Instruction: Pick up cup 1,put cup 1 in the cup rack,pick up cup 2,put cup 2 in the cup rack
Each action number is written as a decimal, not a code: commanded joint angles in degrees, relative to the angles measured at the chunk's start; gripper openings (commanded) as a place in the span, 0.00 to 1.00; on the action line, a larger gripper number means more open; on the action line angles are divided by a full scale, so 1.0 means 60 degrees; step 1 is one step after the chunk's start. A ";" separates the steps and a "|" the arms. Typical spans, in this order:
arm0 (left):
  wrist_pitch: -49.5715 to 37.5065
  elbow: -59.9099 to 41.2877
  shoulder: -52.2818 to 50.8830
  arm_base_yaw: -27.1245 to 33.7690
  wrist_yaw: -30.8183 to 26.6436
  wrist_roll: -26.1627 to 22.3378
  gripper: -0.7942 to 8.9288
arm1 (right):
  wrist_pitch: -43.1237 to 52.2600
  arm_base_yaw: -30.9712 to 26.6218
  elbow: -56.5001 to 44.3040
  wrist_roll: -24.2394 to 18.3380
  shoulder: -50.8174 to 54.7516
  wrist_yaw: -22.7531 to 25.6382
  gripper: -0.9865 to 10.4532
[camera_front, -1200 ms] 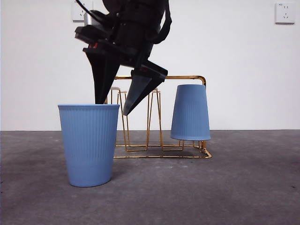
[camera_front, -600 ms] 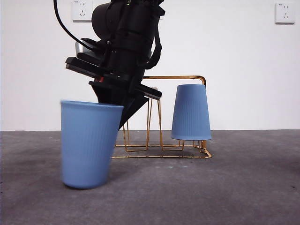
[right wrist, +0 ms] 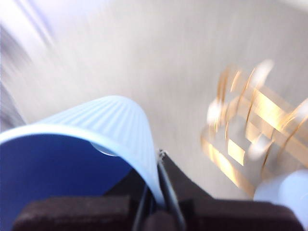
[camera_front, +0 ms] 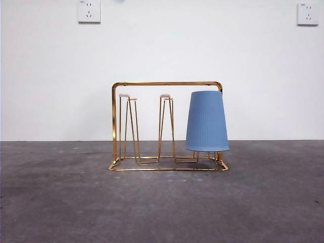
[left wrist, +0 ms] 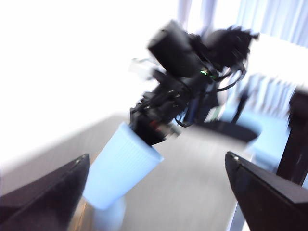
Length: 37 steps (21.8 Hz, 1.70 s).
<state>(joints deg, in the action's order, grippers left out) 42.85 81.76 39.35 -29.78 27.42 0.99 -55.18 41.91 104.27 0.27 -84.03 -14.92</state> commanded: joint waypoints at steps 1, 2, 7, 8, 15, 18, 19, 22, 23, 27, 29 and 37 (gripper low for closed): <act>-0.1800 -0.0040 0.0087 0.0015 0.1297 0.0590 0.58 | 0.0586 -0.0306 0.0018 0.0361 0.1341 -0.1585 0.08; -0.2291 -0.0040 0.0178 0.0015 0.1705 0.0845 0.58 | 0.0805 -0.0382 0.0018 0.0470 0.1683 -0.2102 0.08; -0.3752 -0.0040 0.0973 0.0011 0.3198 0.1796 0.58 | 0.1381 -0.0430 0.0018 0.0652 0.2816 -0.3697 0.08; -0.3927 -0.0040 0.1115 0.0011 0.3406 0.1912 0.58 | 0.1439 -0.0430 0.0018 0.0699 0.2922 -0.3905 0.08; -0.5238 -0.0040 0.2036 -0.0197 0.4215 0.2852 0.58 | 0.1504 -0.0426 0.0018 0.0911 0.3235 -0.4845 0.08; -0.5697 -0.0040 0.2324 -0.0568 0.4251 0.3009 0.58 | 0.1610 -0.0426 0.0018 0.0911 0.3220 -0.4885 0.08; -0.5814 -0.0040 0.2441 -0.0725 0.4262 0.3053 0.58 | 0.1752 -0.0426 0.0018 0.0933 0.3209 -0.4914 0.08; -0.5832 -0.0040 0.2747 -0.1144 0.4521 0.3045 0.58 | 0.2211 -0.0426 0.0018 0.1056 0.3162 -0.5049 0.08; -0.5832 -0.0040 0.2830 -0.1253 0.4550 0.3045 0.58 | 0.2284 -0.0426 0.0018 0.1100 0.3151 -0.5064 0.08; -0.5982 -0.0040 0.3071 -0.1515 0.4422 0.3005 0.58 | 0.2397 -0.0426 0.0018 0.1173 0.3100 -0.5275 0.08; -0.6142 -0.0040 0.3180 -0.1555 0.4422 0.3009 0.58 | 0.2470 -0.0426 0.0018 0.1177 0.3075 -0.5355 0.08; -0.6579 -0.0040 0.3493 -0.1555 0.4473 0.3126 0.58 | 0.2488 -0.0426 0.0018 0.1180 0.2728 -0.5337 0.08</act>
<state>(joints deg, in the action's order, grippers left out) 4.10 81.65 60.07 -38.98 54.19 19.18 -40.69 39.31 104.49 6.79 -67.22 -46.59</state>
